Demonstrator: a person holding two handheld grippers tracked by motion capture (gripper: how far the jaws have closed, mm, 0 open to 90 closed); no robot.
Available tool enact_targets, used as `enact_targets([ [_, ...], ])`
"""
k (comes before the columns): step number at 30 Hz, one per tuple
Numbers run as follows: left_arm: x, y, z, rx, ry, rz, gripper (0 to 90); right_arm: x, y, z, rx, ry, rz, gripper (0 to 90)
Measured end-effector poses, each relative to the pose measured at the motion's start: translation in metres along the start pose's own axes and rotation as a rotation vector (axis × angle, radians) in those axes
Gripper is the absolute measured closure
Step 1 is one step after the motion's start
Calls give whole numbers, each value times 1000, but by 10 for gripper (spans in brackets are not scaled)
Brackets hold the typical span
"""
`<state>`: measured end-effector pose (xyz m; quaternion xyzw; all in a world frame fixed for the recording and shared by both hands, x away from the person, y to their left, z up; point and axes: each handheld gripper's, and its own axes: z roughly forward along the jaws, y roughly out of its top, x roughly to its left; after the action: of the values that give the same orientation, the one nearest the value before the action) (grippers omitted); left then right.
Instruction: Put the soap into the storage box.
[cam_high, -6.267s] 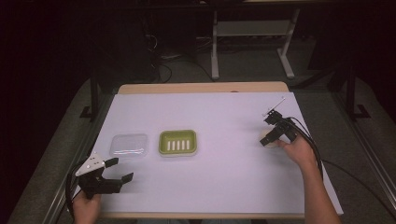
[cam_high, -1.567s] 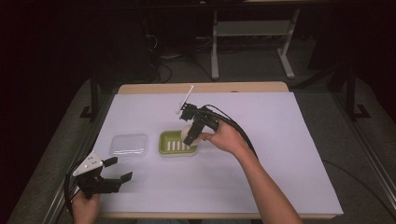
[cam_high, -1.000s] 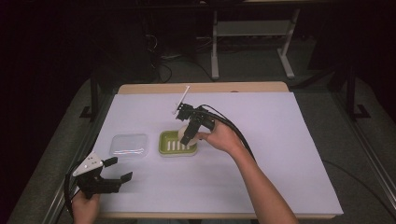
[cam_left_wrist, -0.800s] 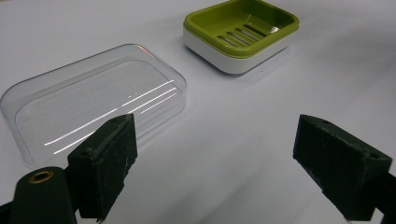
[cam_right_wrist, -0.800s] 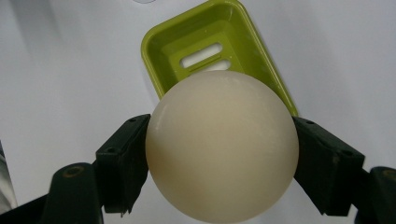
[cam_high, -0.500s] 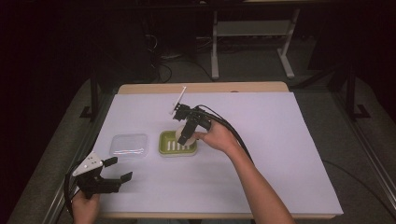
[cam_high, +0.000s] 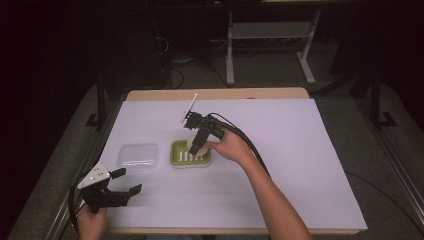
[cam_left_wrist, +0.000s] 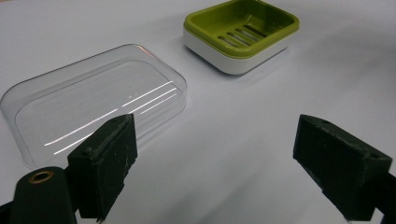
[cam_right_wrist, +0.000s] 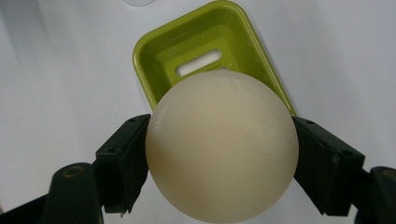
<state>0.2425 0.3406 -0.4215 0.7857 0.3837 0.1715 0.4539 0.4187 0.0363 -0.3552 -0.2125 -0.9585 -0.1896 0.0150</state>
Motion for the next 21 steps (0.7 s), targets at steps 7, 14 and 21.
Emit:
enact_targets([
  [7, -1, 0, 0, 1, -2, -6, 129, -3, 2, 6, 9, 2, 3, 242],
  [14, 0, 0, 0, 1, -1, -4, 128, -4, 4, 12, 16, 3, 6, 242],
  [21, 0, 0, 0, 0, -2, -3, 129, -5, 6, 18, 26, 8, 4, 243],
])
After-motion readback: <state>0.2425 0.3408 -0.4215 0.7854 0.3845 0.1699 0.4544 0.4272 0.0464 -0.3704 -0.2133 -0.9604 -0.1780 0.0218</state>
